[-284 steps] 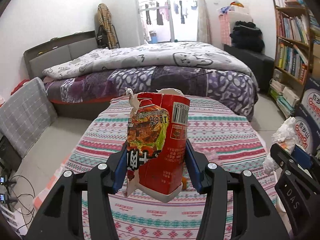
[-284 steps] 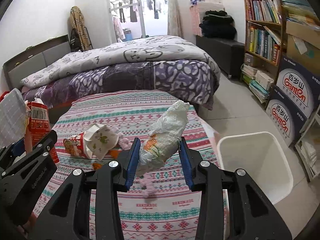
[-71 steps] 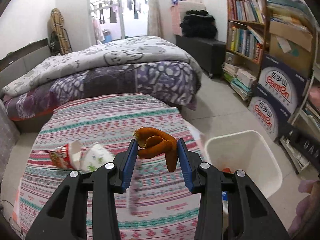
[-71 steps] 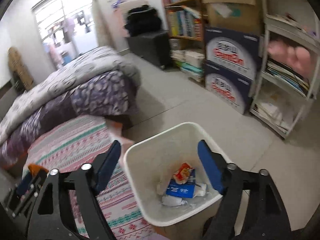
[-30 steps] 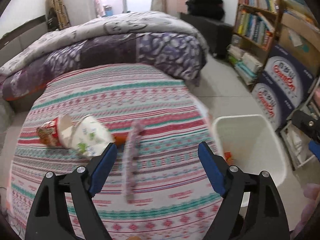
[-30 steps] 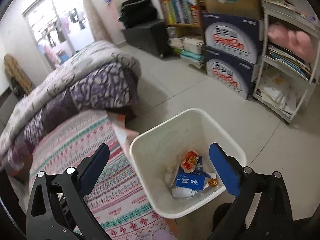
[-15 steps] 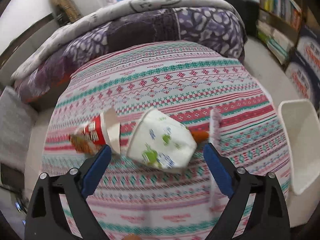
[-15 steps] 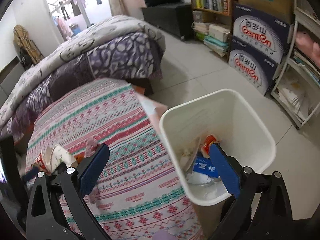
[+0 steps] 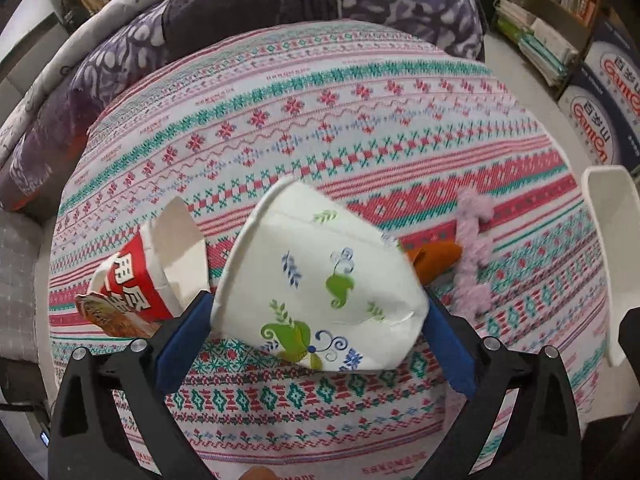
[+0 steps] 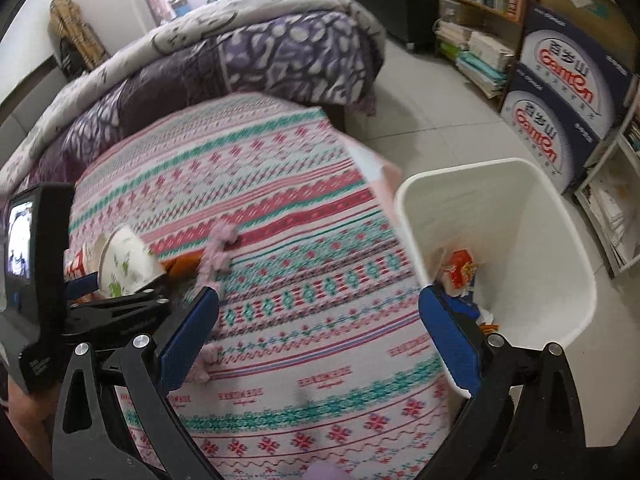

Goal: Collect trash

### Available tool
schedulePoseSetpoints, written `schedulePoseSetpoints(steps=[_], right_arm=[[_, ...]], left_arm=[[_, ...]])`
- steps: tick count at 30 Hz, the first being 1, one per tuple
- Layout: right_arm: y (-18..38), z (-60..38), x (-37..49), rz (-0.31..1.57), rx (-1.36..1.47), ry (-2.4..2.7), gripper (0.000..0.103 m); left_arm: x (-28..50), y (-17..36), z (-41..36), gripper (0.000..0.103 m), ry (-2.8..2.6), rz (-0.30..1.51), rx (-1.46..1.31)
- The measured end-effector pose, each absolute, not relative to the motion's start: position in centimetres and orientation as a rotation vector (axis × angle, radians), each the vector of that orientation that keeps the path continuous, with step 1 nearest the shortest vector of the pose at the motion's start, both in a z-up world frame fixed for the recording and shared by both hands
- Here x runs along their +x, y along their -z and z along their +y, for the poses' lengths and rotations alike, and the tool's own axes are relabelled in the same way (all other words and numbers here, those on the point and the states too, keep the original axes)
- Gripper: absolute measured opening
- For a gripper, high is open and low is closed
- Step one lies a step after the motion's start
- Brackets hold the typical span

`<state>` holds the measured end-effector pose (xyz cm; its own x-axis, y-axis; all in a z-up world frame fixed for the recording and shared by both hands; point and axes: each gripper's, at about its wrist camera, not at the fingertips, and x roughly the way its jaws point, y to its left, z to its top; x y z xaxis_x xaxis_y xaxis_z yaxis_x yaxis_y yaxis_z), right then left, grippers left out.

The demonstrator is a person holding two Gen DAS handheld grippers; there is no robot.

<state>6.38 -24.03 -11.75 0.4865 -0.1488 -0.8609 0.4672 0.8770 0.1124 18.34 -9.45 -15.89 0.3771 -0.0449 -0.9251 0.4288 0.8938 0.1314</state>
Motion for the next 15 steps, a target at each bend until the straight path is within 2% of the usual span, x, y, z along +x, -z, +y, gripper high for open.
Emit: schedulePoseSetpoints(steps=[5, 15], right_arm=[[12.7, -22.8, 7.3, 1.033, 0.342, 0.358, 0.096], [14.6, -19.3, 9.4, 1.059, 0.277, 0.325, 0.096]], left_arm=[[17.5, 14.3, -8.7, 0.083, 0.354, 1.082, 0.335], [16.3, 7.0, -4.6, 0.083, 0.325, 0.916, 0.165]])
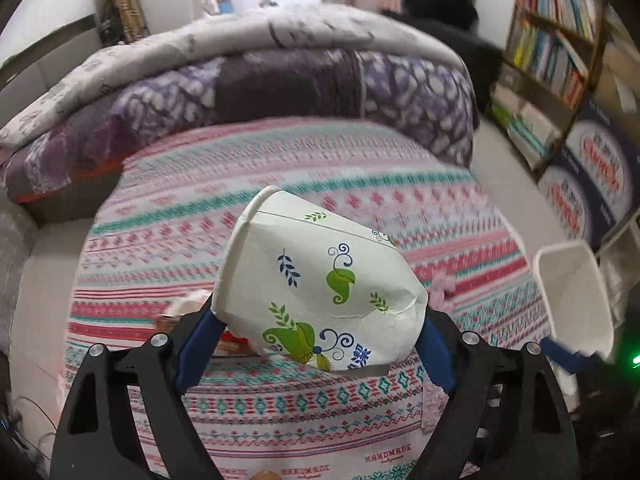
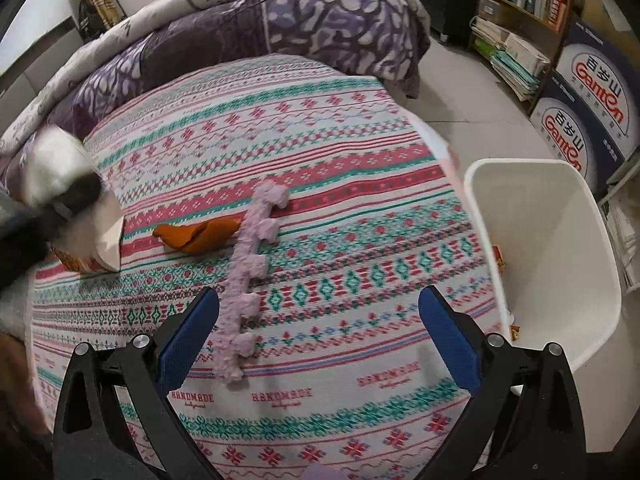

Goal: Collect trash

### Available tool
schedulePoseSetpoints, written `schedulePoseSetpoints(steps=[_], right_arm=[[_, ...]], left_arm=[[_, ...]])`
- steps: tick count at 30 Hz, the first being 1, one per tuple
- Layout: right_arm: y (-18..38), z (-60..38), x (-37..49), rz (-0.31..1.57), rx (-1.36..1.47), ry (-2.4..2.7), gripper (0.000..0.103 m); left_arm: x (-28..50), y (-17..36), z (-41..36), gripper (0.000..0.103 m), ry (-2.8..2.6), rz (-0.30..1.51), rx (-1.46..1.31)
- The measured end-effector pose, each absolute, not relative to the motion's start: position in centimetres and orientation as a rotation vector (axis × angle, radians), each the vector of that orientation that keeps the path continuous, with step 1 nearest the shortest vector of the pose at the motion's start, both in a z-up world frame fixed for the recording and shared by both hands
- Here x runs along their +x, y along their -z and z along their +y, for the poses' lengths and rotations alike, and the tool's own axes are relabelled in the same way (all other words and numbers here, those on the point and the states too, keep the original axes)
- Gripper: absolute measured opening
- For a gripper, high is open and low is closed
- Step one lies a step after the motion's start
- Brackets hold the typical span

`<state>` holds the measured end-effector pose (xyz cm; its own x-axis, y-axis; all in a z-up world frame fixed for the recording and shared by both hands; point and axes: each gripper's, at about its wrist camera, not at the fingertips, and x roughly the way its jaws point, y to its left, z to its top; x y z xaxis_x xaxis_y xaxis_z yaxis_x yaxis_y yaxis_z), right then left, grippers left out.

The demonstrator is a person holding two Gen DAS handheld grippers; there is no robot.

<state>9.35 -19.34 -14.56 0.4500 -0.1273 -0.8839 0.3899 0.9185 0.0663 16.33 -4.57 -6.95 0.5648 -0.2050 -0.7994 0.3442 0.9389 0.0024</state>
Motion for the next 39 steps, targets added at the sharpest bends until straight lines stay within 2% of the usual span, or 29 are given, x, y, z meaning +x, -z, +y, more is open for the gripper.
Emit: schedulePoseSetpoints(steps=[3, 7, 10, 11, 15, 22, 28, 39], right_arm=[[15.2, -18.0, 9.9, 1.050, 0.223, 0.321, 0.092], [16.6, -15.7, 10.7, 1.055, 0.105, 0.302, 0.080], [18.0, -14.3, 11.2, 1.095, 0.057, 0.263, 0.064], [18.1, -14.0, 11.2, 1.082, 0.052, 0.261, 0.064], [17.5, -13.8, 11.3, 1.069, 0.076, 0.237, 0.023], [14.4, -14.1, 11.1, 0.988, 0.267, 0.114, 0.023], [10.8, -14.2, 10.2, 0.882, 0.273, 0.078, 0.023], [7.4, -15.8, 8.5, 0.738, 0.217, 0.136, 0.023]], left_arm=[[16.0, 5.7, -3.4, 0.083, 0.294, 0.890, 0.134], [16.4, 5.2, -2.0, 0.083, 0.271, 0.880, 0.113], [16.4, 5.4, -1.4, 0.083, 0.251, 0.874, 0.124], [16.4, 5.5, -1.2, 0.083, 0.245, 0.874, 0.124], [16.6, 5.6, 0.2, 0.083, 0.219, 0.876, 0.109], [16.9, 5.0, 2.2, 0.083, 0.151, 0.849, 0.068], [15.8, 3.3, 2.1, 0.083, 0.125, 0.759, 0.074], [13.9, 2.1, 0.5, 0.084, 0.086, 0.673, 0.111]])
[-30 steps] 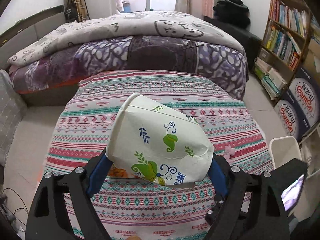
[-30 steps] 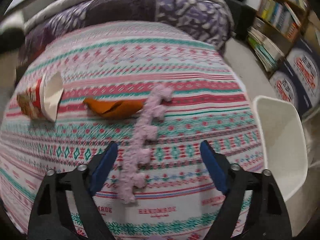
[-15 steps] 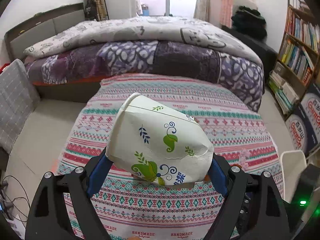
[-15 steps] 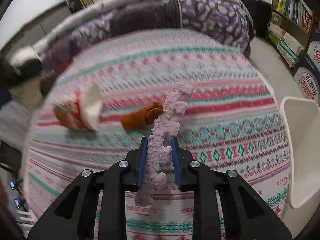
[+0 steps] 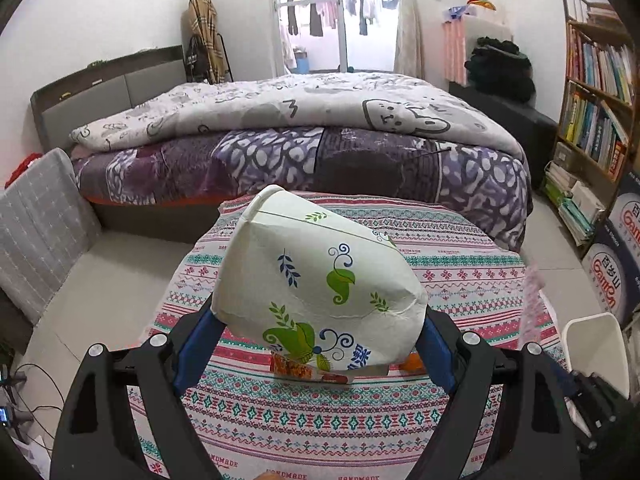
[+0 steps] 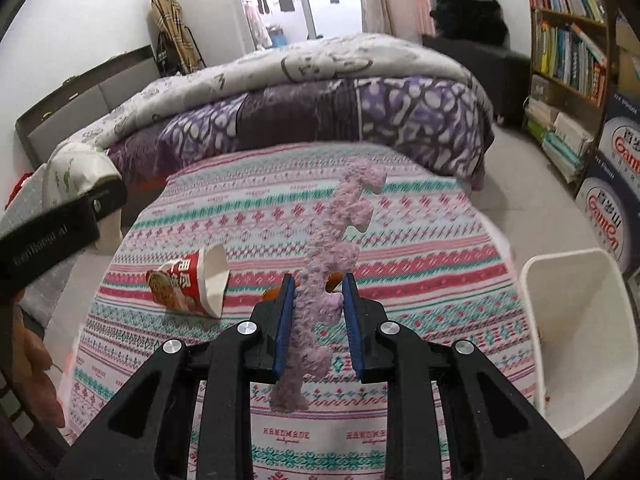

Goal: Collect trash

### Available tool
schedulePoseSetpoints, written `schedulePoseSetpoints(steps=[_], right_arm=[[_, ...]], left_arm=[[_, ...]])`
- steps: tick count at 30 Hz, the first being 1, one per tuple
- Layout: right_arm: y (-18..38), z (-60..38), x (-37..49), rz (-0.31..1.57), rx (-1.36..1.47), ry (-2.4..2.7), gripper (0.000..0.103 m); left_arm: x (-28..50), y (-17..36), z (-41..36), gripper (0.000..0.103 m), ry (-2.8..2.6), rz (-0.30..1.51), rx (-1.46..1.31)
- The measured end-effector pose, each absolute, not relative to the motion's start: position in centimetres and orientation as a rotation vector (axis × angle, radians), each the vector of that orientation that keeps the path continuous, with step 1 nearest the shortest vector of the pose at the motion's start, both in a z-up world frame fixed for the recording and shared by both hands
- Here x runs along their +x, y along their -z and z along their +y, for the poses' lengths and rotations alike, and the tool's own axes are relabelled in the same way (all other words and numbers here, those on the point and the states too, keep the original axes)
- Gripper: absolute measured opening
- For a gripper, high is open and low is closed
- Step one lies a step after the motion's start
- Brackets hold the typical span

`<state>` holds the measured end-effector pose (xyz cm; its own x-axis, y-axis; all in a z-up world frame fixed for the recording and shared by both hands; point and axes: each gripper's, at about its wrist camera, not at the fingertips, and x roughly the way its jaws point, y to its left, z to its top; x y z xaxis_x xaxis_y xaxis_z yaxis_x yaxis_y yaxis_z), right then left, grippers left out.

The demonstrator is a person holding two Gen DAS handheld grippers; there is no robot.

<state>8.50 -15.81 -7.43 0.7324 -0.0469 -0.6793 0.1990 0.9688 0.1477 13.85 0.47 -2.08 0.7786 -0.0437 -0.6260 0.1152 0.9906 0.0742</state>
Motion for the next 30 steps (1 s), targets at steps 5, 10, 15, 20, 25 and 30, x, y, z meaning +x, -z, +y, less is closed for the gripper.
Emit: schedulePoseSetpoints(steps=[5, 10, 15, 20, 25, 30], right_arm=[[6.4, -16.3, 7.6, 0.694, 0.186, 0.159, 0.023], [5.6, -16.9, 6.7, 0.658, 0.169, 0.182, 0.023], [5.0, -18.2, 5.8, 0.641, 0.169, 0.206, 0.023], [4.3, -20.0, 4.9, 0.625, 0.185, 0.249, 0.023], [3.9, -22.4, 3.9, 0.622, 0.212, 0.317, 0.023], [4.0, -25.4, 2.7, 0.635, 0.253, 0.392, 0.023]], left_arm=[[12.8, 1.9, -0.6, 0.084, 0.087, 0.641, 0.145], [12.0, 1.6, -1.5, 0.084, 0.099, 0.625, 0.159], [11.0, 1.1, -2.7, 0.084, 0.114, 0.605, 0.175], [9.9, 0.7, -4.1, 0.084, 0.136, 0.584, 0.189], [9.1, 0.5, -5.8, 0.084, 0.166, 0.577, 0.202], [8.3, 0.3, -7.7, 0.084, 0.202, 0.567, 0.214]])
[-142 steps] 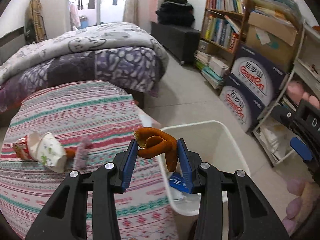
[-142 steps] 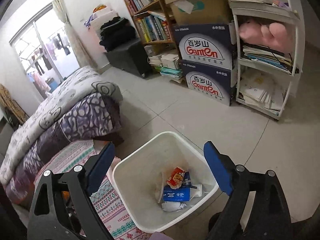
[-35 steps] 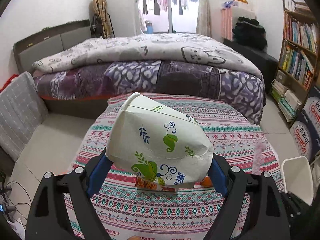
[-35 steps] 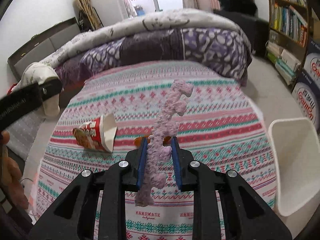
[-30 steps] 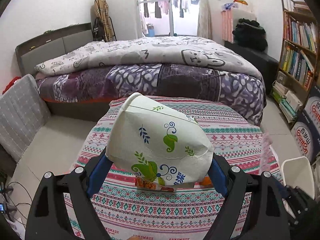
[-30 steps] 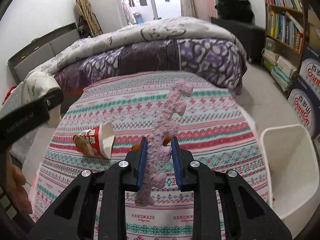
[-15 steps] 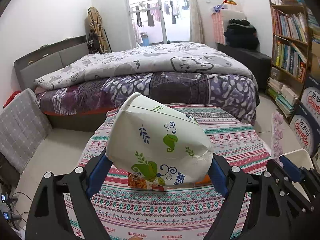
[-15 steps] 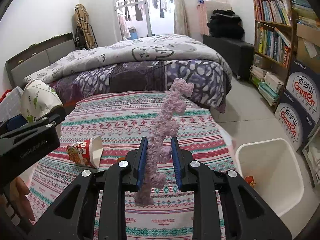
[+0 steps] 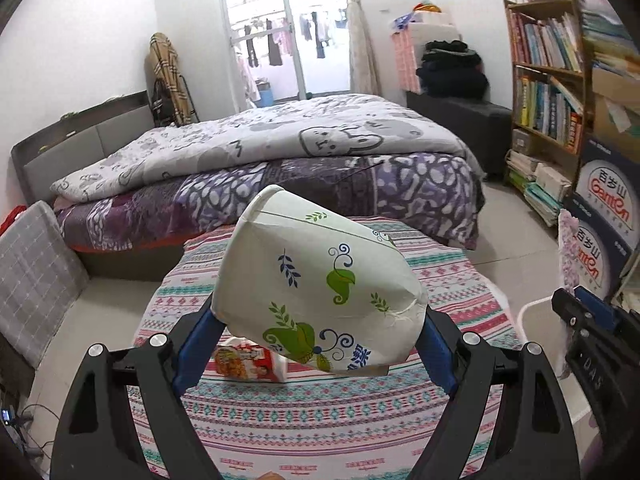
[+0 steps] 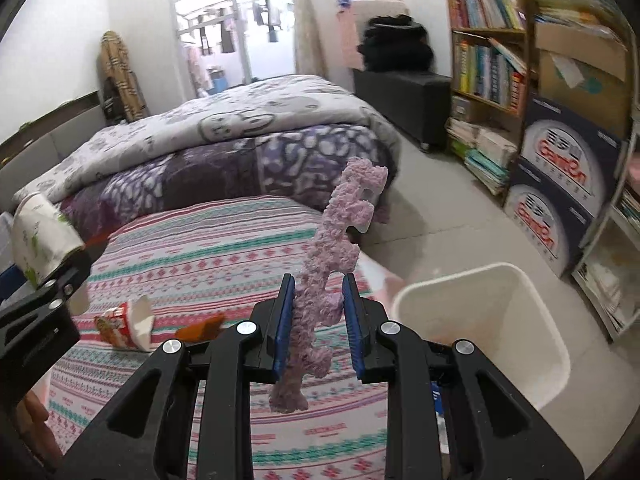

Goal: Collect trash
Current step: 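Carry the pink strip over the white bin and open the right tool while the left tool carries the cup, then open the left tool over the white bin to drop the paper cup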

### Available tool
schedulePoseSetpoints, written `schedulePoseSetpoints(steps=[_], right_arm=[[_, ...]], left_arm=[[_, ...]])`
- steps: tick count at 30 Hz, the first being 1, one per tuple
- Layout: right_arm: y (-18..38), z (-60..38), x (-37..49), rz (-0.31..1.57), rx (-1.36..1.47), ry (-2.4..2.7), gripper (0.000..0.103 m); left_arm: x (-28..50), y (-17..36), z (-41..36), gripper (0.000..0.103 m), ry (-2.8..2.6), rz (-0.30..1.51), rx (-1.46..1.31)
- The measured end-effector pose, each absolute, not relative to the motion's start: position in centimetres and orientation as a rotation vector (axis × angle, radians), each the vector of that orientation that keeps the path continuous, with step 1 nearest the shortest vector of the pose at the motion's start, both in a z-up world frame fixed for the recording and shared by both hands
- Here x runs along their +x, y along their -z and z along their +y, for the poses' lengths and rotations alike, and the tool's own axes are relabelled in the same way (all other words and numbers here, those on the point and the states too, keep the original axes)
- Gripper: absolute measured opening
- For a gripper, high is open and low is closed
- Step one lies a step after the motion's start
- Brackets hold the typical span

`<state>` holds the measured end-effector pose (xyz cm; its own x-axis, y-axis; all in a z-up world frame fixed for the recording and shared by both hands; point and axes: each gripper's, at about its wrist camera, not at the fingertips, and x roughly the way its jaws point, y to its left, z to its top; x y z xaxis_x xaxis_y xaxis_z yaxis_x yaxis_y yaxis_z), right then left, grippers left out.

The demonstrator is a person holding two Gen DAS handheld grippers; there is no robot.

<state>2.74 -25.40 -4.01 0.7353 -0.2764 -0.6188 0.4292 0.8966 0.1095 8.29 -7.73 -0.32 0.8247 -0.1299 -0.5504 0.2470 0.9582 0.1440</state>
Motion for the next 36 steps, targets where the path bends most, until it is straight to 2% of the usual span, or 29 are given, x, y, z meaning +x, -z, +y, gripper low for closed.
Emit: schedulePoseSetpoints(steps=[9, 12, 19, 25, 36], right_arm=[[3.7, -30.8, -0.2, 0.625, 0.325, 0.550, 0.027], [3.5, -32.7, -1.6, 0.609, 0.355, 0.613, 0.049], [2.8, -36.0, -4.7, 0.542, 0.399, 0.733, 0.078], [2.6, -39.0, -6.6, 0.517, 0.469, 0.795, 0.085], [2.6, -41.6, -8.9, 0.491, 0.556, 0.861, 0.087]], left_arm=[[6.8, 0.2, -12.3, 0.084, 0.285, 0.556, 0.230], [6.2, 0.3, -14.0, 0.084, 0.315, 0.559, 0.227], [4.7, 1.3, -18.1, 0.084, 0.389, 0.577, 0.241], [3.2, 1.9, -21.5, 0.084, 0.462, 0.586, 0.271], [0.7, 3.0, -26.2, 0.084, 0.587, 0.600, 0.318]])
